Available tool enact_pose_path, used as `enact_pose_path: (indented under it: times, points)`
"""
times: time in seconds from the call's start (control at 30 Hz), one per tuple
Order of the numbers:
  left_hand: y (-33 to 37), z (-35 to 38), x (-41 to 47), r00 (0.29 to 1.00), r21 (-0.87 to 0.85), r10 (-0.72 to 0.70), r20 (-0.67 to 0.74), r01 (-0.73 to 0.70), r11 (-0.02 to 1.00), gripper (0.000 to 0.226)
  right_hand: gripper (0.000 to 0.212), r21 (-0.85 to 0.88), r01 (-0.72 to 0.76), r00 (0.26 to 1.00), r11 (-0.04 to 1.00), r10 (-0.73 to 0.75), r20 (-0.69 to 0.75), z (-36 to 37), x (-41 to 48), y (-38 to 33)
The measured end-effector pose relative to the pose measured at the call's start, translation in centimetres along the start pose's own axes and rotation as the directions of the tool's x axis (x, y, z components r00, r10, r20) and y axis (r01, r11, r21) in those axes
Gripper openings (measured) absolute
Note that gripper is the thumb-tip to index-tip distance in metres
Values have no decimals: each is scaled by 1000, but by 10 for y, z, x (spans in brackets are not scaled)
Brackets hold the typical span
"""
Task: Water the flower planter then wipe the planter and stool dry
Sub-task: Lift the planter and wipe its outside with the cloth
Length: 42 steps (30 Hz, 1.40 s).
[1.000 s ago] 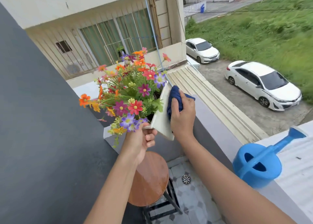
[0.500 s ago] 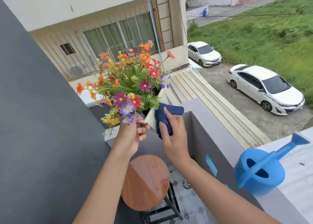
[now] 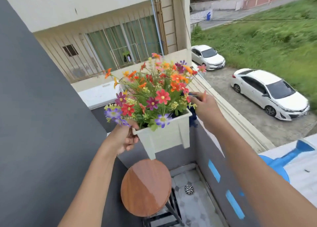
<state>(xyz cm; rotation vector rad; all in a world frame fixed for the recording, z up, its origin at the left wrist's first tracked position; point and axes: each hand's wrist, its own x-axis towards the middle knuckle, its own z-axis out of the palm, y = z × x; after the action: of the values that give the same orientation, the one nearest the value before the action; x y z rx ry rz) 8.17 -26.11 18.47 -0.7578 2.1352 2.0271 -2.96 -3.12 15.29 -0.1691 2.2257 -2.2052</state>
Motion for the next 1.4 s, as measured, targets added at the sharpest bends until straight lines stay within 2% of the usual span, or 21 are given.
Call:
enact_pose_path:
  times: [0.07,0.13,0.2,0.27,0.3,0.4,0.43,0.5,0.57,0.67,0.73,0.8,0.87,0.9,1.0,1.07,1.17,1.3,1.4]
  points:
    - [0,1,1,1000,50,-19,18,19,999,25,21,-16,-43,992,999,44,119,-1,1,-3]
    - [-3,2,2,999,47,-23,41,21,999,24,21,38,-129,984,991,123,127,-1,-4,-11]
    - [-6,3,4,999,29,-12,50,11,1000,23,16,66,-154,970,986,139,198,2,-10,-16]
    - [-9,4,4,998,31,-6,60,5,1000,24,30,11,-143,955,990,135,264,0,-16,-12]
    - [-10,4,4,998,32,-4,66,2,999,25,36,-16,-156,957,988,155,243,-2,-19,-11]
    - [-15,2,4,997,20,6,74,-8,1000,28,30,41,-204,967,978,195,163,-2,-21,-4]
    - [-17,3,4,997,16,14,74,-15,1000,29,29,93,-203,972,975,189,136,2,-24,-4]
    - [-20,6,4,998,15,32,60,-33,999,31,40,272,-196,980,942,197,25,11,-26,4]
    - [-21,9,4,998,17,58,34,-58,998,31,30,407,-170,970,898,226,-93,17,-29,8]
    - [-9,11,5,995,42,99,16,-100,994,32,16,547,-109,951,830,247,-185,19,-29,3]
    - [-1,12,7,993,-3,118,5,-118,993,32,20,605,-75,938,793,262,-227,20,-28,-3]
    - [-1,18,8,989,-91,111,-98,-120,989,41,32,659,-23,926,752,264,-268,24,-27,-8]
    - [-12,33,1,976,-125,61,-207,-88,988,51,36,648,28,901,761,262,-347,28,-28,-9]
    - [-20,43,-3,976,-119,32,-215,-59,991,50,36,628,50,886,776,255,-387,30,-28,-7]
    - [-34,77,-20,993,-68,5,-120,-14,998,31,54,540,54,870,840,226,-439,38,-33,-6]
    - [-34,89,-18,996,-113,-1,-90,-9,994,33,61,457,37,893,889,175,-414,46,-42,-4]
    - [-32,89,-13,990,-130,-11,-137,-7,992,47,69,357,4,926,934,131,-355,59,-58,0]
    - [-29,77,-14,989,-51,11,-146,-18,999,34,79,305,6,933,952,105,-344,67,-70,5]
    - [-23,63,-13,993,10,29,-113,-28,1000,33,72,252,13,944,968,72,-323,71,-75,7]
